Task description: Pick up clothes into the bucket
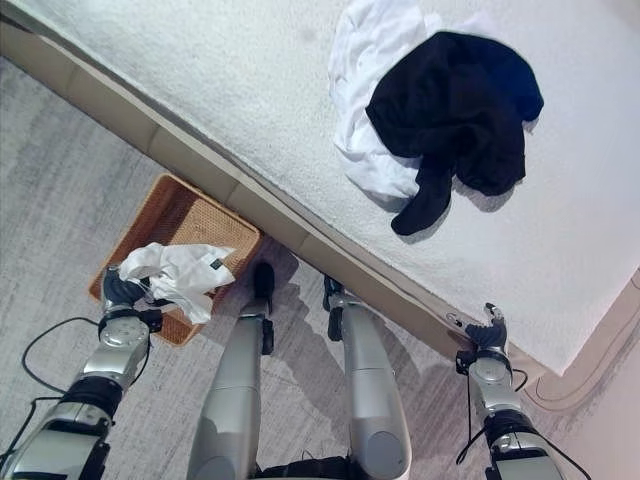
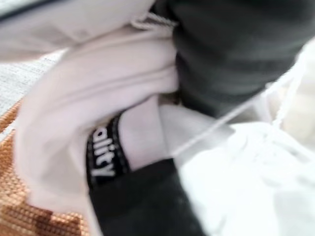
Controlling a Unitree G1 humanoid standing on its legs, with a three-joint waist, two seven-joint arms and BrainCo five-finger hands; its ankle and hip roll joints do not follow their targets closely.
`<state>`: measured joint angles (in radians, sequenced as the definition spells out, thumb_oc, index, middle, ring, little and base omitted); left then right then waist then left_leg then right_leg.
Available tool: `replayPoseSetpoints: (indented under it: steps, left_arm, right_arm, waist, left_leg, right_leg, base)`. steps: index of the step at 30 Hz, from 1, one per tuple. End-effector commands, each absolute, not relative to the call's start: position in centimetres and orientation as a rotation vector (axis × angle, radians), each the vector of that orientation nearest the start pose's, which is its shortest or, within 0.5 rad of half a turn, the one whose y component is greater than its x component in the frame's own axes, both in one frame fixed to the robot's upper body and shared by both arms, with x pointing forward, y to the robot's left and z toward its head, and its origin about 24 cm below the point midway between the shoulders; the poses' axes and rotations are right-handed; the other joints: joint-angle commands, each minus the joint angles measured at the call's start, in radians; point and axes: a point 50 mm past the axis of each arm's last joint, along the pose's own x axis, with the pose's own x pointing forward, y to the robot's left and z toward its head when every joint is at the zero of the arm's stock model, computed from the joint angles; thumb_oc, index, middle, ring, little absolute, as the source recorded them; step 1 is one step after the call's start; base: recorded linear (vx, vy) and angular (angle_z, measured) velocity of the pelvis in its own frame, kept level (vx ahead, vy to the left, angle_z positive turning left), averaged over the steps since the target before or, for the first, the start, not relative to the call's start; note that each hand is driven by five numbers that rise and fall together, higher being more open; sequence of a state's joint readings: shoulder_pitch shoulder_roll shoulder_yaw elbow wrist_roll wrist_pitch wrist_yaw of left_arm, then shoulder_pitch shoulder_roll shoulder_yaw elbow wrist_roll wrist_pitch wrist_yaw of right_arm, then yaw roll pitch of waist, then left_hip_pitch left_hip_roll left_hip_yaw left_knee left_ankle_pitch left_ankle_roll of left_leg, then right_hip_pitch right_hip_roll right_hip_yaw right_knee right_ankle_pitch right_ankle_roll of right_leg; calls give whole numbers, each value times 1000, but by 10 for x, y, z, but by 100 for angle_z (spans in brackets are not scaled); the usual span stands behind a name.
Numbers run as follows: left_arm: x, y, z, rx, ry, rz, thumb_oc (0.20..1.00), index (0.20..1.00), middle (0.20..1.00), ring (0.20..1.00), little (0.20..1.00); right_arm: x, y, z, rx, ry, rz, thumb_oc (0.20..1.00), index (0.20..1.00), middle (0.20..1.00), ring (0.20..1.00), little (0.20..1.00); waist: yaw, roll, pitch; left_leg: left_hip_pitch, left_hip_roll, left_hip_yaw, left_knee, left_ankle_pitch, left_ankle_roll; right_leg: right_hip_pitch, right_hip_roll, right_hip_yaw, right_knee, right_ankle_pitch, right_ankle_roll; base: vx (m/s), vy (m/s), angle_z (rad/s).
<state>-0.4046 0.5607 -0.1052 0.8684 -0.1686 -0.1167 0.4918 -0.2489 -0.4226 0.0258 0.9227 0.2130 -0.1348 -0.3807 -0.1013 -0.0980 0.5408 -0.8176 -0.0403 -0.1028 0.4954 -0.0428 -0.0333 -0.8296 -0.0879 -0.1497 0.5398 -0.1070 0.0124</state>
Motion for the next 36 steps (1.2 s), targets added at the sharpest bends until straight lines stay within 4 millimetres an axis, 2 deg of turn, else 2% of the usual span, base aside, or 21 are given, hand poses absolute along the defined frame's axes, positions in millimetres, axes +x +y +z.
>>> replayPoseSetpoints:
  steps: [1, 6, 8, 9, 10, 11, 15, 16, 17, 18, 20, 21, 23, 26, 27, 28, 30, 31, 32, 33, 36]
  left_arm:
    - [286, 330, 33, 535, 217, 702, 1000, 1000, 1000, 1000, 1000]
    - [287, 326, 42, 692, 186, 699, 1000, 1000, 1000, 1000, 1000]
    - [282, 334, 38, 764, 227, 725, 1000, 1000, 1000, 1000, 1000]
    - [280, 334, 36, 796, 235, 729, 1000, 1000, 1000, 1000, 1000]
    - [280, 334, 36, 796, 235, 729, 1000, 1000, 1000, 1000, 1000]
    - [279, 331, 37, 804, 222, 726, 1000, 1000, 1000, 1000, 1000]
    - [272, 327, 26, 779, 237, 730, 1000, 1000, 1000, 1000, 1000]
    - [272, 327, 26, 779, 237, 729, 1000, 1000, 1000, 1000, 1000]
    - [271, 318, 24, 680, 198, 733, 1000, 1000, 1000, 1000, 1000]
    - [270, 318, 24, 680, 199, 733, 1000, 1000, 1000, 1000, 1000]
    - [272, 301, 20, 441, 142, 690, 1000, 1000, 1000, 1000, 1000]
    - [272, 301, 20, 440, 142, 689, 1000, 1000, 1000, 1000, 1000]
    - [271, 288, 9, 256, 149, 630, 1000, 1000, 1000, 1000, 1000]
    - [269, 260, -7, 218, 175, 512, 1000, 1000, 1000, 1000, 1000]
    - [269, 260, -7, 217, 175, 512, 1000, 1000, 1000, 1000, 1000]
    - [268, 244, -14, 198, 191, 441, 1000, 1000, 1000, 1000, 1000]
    - [267, 237, -17, 204, 194, 397, 1000, 1000, 1000, 1000, 1000]
    - [264, 223, -21, 198, 198, 317, 1000, 1000, 1000, 1000, 1000]
    - [265, 222, -21, 196, 198, 318, 1000, 1000, 1000, 1000, 1000]
    - [259, 207, -26, 213, 205, 203, 1000, 1000, 1000, 1000, 1000]
    - [256, 194, -27, 216, 196, 104, 1000, 1000, 1000, 1000, 1000]
  right_arm:
    - [238, -321, -29, -348, 404, -644, 1000, 1000, 1000, 1000, 1000]
    - [256, -313, -5, -309, 267, -648, 1000, 1000, 1000, 1000, 1000]
    - [265, -308, 7, -284, 195, -651, 1000, 1000, 1000, 1000, 1000]
    - [274, -301, 26, -248, 88, -659, 1000, 1000, 1000, 1000, 1000]
    - [273, -301, 26, -249, 88, -659, 1000, 1000, 1000, 1000, 1000]
    - [279, -296, 44, -184, -21, -683, 1000, 1000, 1000, 1000, 1000]
    - [285, -286, 71, -127, -179, -702, 1000, 1000, 1000, 1000, 1000]
    - [285, -286, 71, -128, -179, -702, 1000, 1000, 1000, 1000, 1000]
    - [287, -283, 89, -178, -263, -712, 1000, 1000, 1000, 1000, 1000]
    - [286, -283, 89, -180, -262, -712, 1000, 1000, 1000, 1000, 1000]
    - [292, -284, 105, -242, -320, -737, 1000, 1000, 1000, 1000, 1000]
    - [292, -284, 105, -243, -320, -737, 1000, 1000, 1000, 1000, 1000]
    - [298, -287, 121, -286, -360, -739, 1000, 1000, 1000, 1000, 1000]
    - [317, -288, 147, -383, -406, -737, 1000, 1000, 1000, 1000, 1000]
    - [318, -288, 147, -383, -407, -737, 1000, 1000, 1000, 1000, 1000]
    - [329, -293, 162, -448, -407, -741, 1000, 1000, 1000, 1000, 1000]
    - [335, -300, 171, -487, -400, -756, 1000, 1000, 1000, 1000, 1000]
    - [344, -313, 192, -550, -390, -787, 1000, 1000, 1000, 1000, 1000]
    - [345, -313, 193, -550, -392, -786, 1000, 1000, 1000, 1000, 1000]
    - [351, -331, 215, -628, -360, -831, 1000, 1000, 1000, 1000, 1000]
    - [355, -346, 235, -717, -305, -855, 1000, 1000, 1000, 1000, 1000]
  waist:
    - [-5, -13, -21]
    - [-6, -9, -21]
    - [-5, -9, -21]
    - [-5, -5, -21]
    - [-5, -5, -21]
    - [-5, 0, -21]
    - [-1, 12, -21]
    - [-2, 12, -21]
    - [7, 23, -21]
    - [6, 23, -21]
    - [19, 42, -21]
    - [18, 42, -21]
    - [30, 60, -21]
    - [59, 99, -21]
    - [58, 99, -21]
    - [75, 121, -21]
    - [83, 137, -21]
    - [102, 162, -21]
    - [100, 164, -21]
    - [120, 193, -21]
    - [131, 218, -21]
  left_leg:
    - [-10, 18, 1, 97, -76, 5]
    - [-17, 18, 5, 99, -82, 8]
    - [-12, 19, 8, 99, -86, 10]
    - [-3, 20, 11, 93, -88, 12]
    - [-3, 20, 11, 93, -88, 12]
    - [9, 19, 14, 86, -90, 13]
    - [50, 16, 18, 48, -84, 13]
    - [52, 15, 18, 47, -83, 13]
    - [77, 14, 18, 16, -73, 12]
    - [80, 14, 18, 13, -72, 12]
    - [126, 8, 13, -40, -53, 8]
    - [128, 8, 13, -42, -52, 8]
    - [166, 3, 7, -86, -36, 4]
    - [221, -5, -3, -157, -7, -4]
    - [222, -5, -3, -160, -6, -4]
    - [248, -9, -12, -195, 10, -9]
    - [260, -11, -17, -215, 20, -12]
    - [277, -20, -25, -244, 35, -18]
    - [277, -20, -26, -245, 35, -18]
    - [292, -28, -34, -266, 48, -22]
    - [292, -37, -41, -267, 52, -25]
  right_leg:
    - [48, -69, 62, 25, -20, 80]
    - [36, -69, 64, 24, -21, 81]
    - [39, -68, 68, 18, -21, 83]
    - [46, -68, 70, 13, -22, 83]
    - [46, -68, 70, 13, -22, 83]
    - [55, -70, 70, 8, -23, 84]
    - [85, -72, 73, -14, -20, 85]
    - [86, -72, 73, -15, -19, 85]
    - [104, -74, 74, -29, -18, 86]
    - [106, -74, 73, -31, -17, 86]
    - [141, -78, 70, -56, -14, 89]
    - [143, -78, 69, -58, -14, 88]
    - [174, -81, 66, -78, -12, 89]
    - [208, -93, 57, -91, -11, 91]
    - [209, -93, 57, -92, -11, 91]
    - [226, -102, 50, -98, -11, 92]
    - [233, -106, 44, -98, -13, 92]
    - [242, -116, 38, -93, -18, 91]
    - [242, -117, 37, -93, -18, 91]
    - [247, -131, 29, -80, -26, 89]
    - [236, -144, 24, -57, -37, 87]
  base:
    - [0, 0, 0]
    - [3, 7, 0]
    - [7, 20, -1]
    - [0, 0, 0]
    - [16, 49, -4]
    - [0, 0, 0]
    - [9, 18, -2]
    - [18, 5, -4]
    - [12, -2, -4]
    - [19, -7, -5]
    - [14, -23, -5]
    - [15, -32, -3]
    - [16, -44, 0]
    - [9, -39, 6]
    - [8, -60, 18]
    - [4, -53, 13]
    - [-1, -57, 16]
    - [-6, -41, 23]
    - [-14, -47, 31]
    - [-9, -23, 22]
    - [-6, -37, 35]
